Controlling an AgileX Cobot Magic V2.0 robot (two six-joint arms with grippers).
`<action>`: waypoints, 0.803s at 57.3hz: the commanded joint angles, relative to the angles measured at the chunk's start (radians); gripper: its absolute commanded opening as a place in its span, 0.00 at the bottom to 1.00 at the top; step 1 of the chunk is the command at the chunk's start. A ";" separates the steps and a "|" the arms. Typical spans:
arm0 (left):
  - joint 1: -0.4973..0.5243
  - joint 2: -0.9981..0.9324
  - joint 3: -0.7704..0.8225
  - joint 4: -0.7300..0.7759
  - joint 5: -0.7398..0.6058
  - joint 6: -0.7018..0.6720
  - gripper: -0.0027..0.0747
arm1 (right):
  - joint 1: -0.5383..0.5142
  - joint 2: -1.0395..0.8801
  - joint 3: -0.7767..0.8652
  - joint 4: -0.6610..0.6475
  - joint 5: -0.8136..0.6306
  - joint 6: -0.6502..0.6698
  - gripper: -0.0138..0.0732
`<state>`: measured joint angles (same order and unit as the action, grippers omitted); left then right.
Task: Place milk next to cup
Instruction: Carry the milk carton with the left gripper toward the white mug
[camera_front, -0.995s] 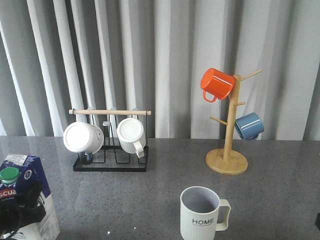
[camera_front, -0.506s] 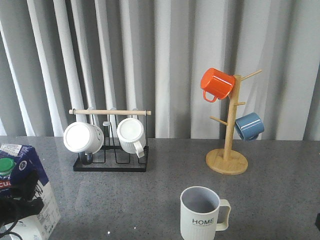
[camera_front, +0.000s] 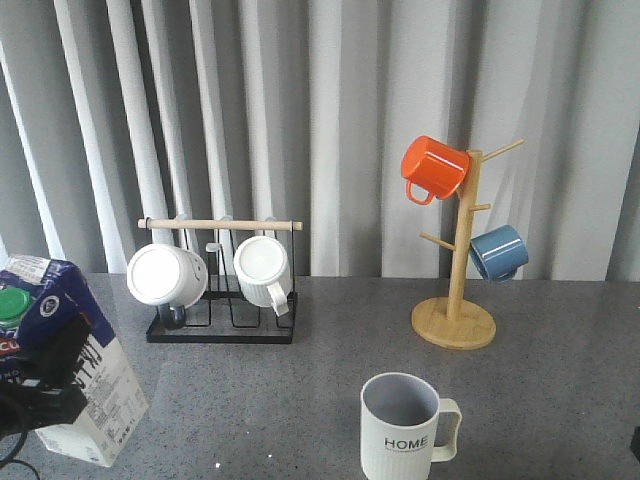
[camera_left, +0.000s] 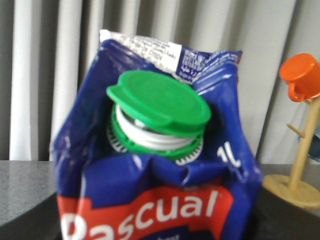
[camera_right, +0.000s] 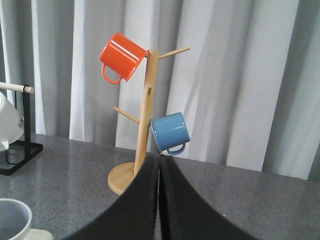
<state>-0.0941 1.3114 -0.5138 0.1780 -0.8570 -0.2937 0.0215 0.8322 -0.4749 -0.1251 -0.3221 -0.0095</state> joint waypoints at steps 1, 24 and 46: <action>-0.040 -0.055 -0.066 -0.022 0.049 -0.016 0.26 | -0.006 -0.006 -0.026 -0.005 -0.071 -0.006 0.16; -0.167 -0.095 -0.276 -0.114 0.425 -0.009 0.26 | -0.006 -0.006 -0.026 -0.005 -0.074 -0.006 0.16; -0.290 -0.069 -0.326 -0.219 0.368 0.107 0.26 | -0.006 -0.006 -0.026 -0.005 -0.071 -0.006 0.16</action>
<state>-0.3587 1.2463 -0.7987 0.0384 -0.3761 -0.2198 0.0215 0.8322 -0.4749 -0.1251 -0.3211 -0.0095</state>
